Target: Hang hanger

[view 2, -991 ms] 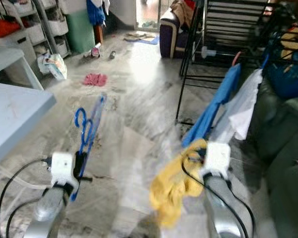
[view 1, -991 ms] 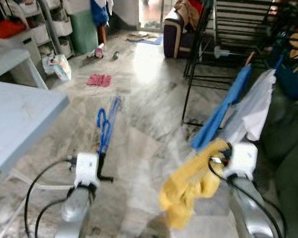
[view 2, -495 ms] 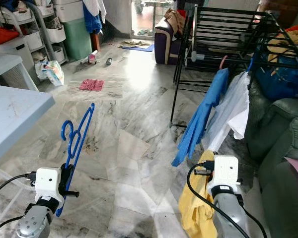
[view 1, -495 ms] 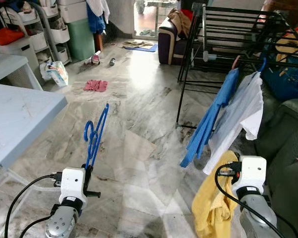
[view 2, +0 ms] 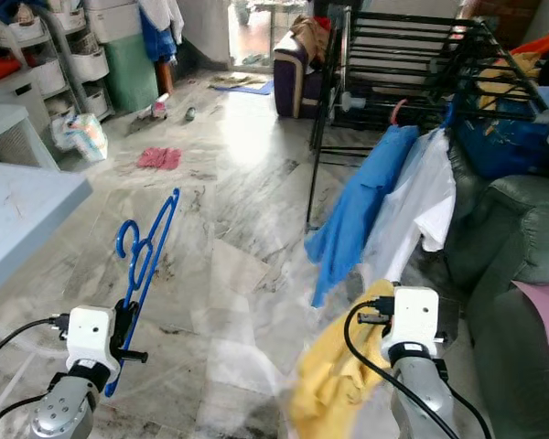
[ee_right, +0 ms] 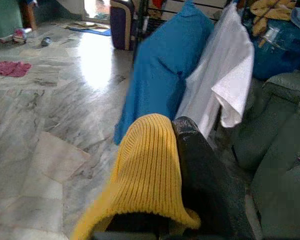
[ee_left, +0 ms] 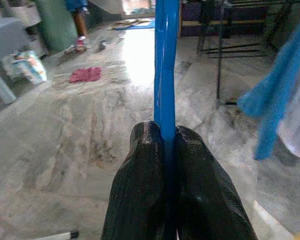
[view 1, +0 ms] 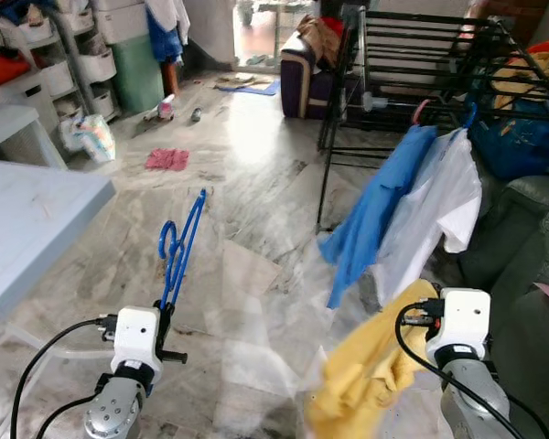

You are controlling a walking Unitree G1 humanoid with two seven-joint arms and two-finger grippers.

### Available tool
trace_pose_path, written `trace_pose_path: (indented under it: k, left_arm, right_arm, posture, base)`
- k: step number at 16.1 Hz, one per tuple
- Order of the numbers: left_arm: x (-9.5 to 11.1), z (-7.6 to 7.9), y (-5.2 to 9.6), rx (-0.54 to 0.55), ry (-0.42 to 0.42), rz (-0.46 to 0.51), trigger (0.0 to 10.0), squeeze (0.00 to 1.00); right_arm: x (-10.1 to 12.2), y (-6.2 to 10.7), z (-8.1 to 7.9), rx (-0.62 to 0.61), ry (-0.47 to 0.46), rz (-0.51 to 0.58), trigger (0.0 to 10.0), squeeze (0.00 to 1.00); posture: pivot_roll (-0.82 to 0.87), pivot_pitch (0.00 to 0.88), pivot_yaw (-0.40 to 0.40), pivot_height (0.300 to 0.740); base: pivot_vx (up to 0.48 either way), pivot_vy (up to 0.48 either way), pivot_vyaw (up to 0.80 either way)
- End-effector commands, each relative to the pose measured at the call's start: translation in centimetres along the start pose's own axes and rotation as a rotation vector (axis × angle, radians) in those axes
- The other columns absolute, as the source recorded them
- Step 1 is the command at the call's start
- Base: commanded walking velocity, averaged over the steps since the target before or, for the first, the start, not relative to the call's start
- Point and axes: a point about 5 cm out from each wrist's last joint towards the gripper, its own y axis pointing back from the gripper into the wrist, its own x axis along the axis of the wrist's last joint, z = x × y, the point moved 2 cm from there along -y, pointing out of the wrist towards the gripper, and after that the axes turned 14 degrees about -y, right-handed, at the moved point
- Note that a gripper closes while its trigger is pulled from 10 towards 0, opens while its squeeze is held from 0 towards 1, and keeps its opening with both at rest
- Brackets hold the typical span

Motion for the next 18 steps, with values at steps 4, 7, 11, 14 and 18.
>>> trace_pose_path:
  k: [4, 7, 11, 14, 18]
  left_arm:
    - [0.5, -0.2, -0.5, 0.023, -0.043, 0.031, 10.0, 0.0]
    - [-0.2, -0.4, -0.8, 0.04, -0.045, 0.006, 10.0, 0.0]
    - [0.1, 0.0, -1.0, 0.031, -0.05, 0.021, 10.0, 0.0]
    - [0.1, 0.0, -1.1, 0.027, -0.047, 0.027, 10.0, 0.0]
    - [0.0, 0.0, -1.1, 0.024, -0.047, 0.026, 10.0, 0.0]
  right_arm:
    - [0.2, -0.2, -0.8, 0.02, -0.047, 0.013, 10.0, 0.0]
    - [0.1, -0.5, -1.2, 0.039, -0.022, 0.013, 10.0, 0.0]
    - [0.5, -0.7, -1.0, 0.041, -0.016, 0.024, 10.0, 0.0]
    - [0.3, -0.5, -1.0, 0.034, -0.013, 0.018, 10.0, 0.0]
    - [0.2, -0.5, -1.0, 0.034, -0.005, 0.014, 10.0, 0.0]
  posture:
    - [0.02, 0.0, -0.031, 0.74]
    - [0.02, 0.0, -0.036, 0.74]
    - [0.02, 0.0, -0.033, 0.74]
    - [0.01, 0.0, -0.031, 0.74]
    - [0.02, 0.0, -0.031, 0.74]
  base:
    - [0.0, 0.0, -0.12]
    - [0.0, 0.0, 0.0]
    - [0.0, 0.0, 0.0]
    - [0.0, 0.0, 0.0]
    - [0.0, 0.0, 0.0]
